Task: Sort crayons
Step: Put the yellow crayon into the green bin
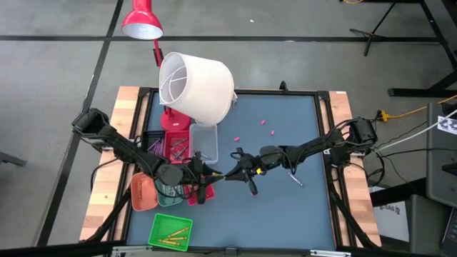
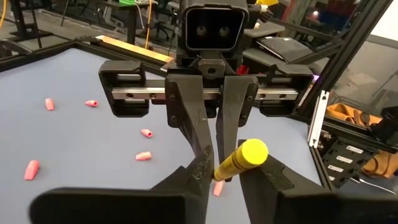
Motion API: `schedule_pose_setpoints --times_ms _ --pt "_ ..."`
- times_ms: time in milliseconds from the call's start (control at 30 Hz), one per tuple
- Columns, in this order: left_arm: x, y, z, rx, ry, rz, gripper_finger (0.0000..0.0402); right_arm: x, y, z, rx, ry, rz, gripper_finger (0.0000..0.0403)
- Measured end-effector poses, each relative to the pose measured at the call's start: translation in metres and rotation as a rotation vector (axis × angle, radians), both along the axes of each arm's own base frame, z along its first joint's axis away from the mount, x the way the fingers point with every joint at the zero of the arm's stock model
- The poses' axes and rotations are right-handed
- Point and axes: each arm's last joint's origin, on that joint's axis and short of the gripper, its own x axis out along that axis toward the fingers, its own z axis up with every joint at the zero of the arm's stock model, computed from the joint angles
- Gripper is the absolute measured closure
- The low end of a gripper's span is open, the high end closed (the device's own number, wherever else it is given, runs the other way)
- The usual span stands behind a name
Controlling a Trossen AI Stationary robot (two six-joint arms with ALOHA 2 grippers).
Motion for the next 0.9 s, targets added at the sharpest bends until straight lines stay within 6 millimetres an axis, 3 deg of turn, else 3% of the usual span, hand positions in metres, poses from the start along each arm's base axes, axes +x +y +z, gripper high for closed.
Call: schedule_pose_setpoints --times_ms 233,433,700,900 --pt "0.000 0.000 0.000 0.002 0.001 0.002 0.0390 0.000 0.000 0.000 0.001 0.002 -0.001 0.0379" --pt "0.000 0.000 0.000 0.004 0.005 0.001 0.0391 0.000 0.000 -0.001 0.000 0.005 0.000 0.0377" --pt "-0.001 -0.002 -0.001 -0.007 0.009 -0.023 0.0391 0.000 0.000 -0.003 0.006 0.037 0.002 0.0297" --pt "-0.009 -0.021 -0.004 -0.124 0.048 -0.209 0.0392 -0.003 0.003 -0.009 0.127 0.159 0.105 0.0268"
